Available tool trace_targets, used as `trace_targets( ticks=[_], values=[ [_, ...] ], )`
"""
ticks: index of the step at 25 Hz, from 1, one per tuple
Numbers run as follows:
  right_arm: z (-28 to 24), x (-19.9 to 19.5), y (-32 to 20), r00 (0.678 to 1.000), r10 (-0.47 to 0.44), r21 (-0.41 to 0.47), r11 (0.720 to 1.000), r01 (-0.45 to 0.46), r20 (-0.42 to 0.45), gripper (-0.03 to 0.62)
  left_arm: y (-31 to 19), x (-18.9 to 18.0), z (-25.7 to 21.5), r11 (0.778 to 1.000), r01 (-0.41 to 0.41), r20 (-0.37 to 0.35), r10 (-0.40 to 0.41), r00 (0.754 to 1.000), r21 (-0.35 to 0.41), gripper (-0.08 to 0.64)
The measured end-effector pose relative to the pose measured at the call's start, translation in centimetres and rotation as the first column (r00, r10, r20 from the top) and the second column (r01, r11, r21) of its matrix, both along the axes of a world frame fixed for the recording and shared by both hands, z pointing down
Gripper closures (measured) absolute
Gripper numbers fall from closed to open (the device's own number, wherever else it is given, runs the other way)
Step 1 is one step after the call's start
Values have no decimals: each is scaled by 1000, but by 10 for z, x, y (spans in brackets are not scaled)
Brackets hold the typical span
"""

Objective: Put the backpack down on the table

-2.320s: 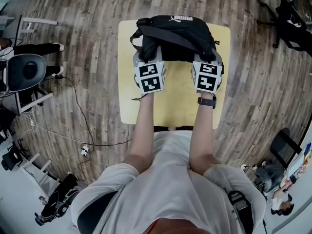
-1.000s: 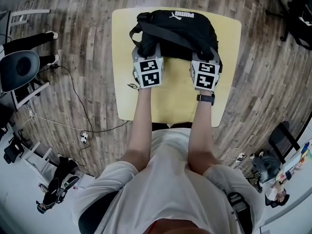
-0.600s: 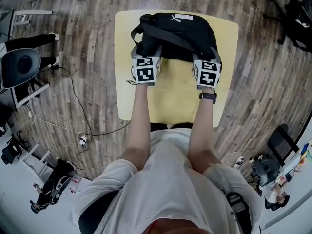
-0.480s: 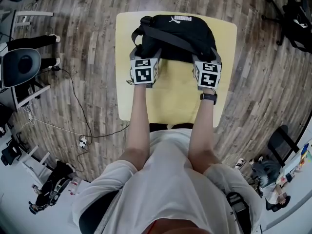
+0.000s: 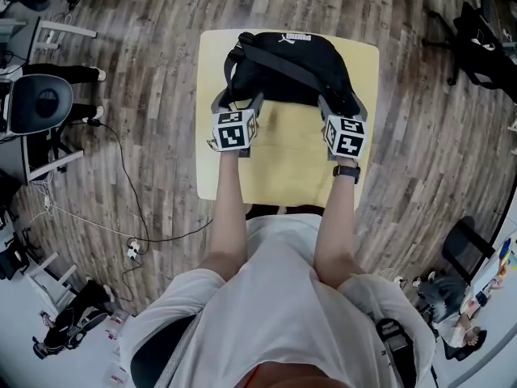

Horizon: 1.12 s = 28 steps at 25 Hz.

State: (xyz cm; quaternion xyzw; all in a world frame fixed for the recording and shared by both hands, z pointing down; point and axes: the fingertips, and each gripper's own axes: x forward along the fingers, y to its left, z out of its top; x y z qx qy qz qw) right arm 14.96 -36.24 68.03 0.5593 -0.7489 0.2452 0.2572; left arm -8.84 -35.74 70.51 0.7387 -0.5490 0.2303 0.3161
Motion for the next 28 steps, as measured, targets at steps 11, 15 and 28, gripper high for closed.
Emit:
trace_targets(
  ticks=[11,15,28],
  values=[
    [-70,-6,29,999,0,149,989,-7,49,281,26,-6,-69,989,11,4,-12,1000,146,187],
    [-96,-25,40,997,-53,204,978,39,65,281,30,-1,-104,967,6,-14,-2,1000,253,189],
    [-216,-39,74,998,-44,455,890,17,49,303,66,0,-223,866,-24,3,26,1000,500,277]
  ],
)
